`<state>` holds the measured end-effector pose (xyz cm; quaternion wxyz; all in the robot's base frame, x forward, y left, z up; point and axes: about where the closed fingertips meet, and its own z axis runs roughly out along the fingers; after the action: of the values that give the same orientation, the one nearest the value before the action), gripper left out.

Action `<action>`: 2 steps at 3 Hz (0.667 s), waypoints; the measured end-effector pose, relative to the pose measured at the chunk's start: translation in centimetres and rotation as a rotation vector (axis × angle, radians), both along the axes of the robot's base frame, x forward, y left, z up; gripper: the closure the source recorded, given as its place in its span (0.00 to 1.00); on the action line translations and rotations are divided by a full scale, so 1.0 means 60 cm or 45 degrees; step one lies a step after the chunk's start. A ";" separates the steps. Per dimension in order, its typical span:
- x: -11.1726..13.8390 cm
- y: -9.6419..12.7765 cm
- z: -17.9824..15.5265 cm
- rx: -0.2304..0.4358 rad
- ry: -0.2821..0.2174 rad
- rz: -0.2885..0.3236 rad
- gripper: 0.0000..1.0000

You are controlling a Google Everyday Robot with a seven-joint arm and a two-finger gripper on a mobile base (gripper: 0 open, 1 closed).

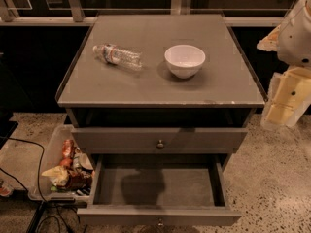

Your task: Close middle drawer

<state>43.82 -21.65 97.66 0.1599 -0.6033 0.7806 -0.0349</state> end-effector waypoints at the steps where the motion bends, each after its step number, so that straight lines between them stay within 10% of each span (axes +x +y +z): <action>1: -0.001 0.001 -0.001 0.005 -0.001 0.003 0.00; 2: -0.015 0.010 -0.034 0.051 0.017 0.035 0.00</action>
Offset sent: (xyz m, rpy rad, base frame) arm -0.0251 0.0140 -0.0604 0.1048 0.0574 0.0720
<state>42.91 -21.03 95.61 0.1671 -0.6108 0.7738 -0.0132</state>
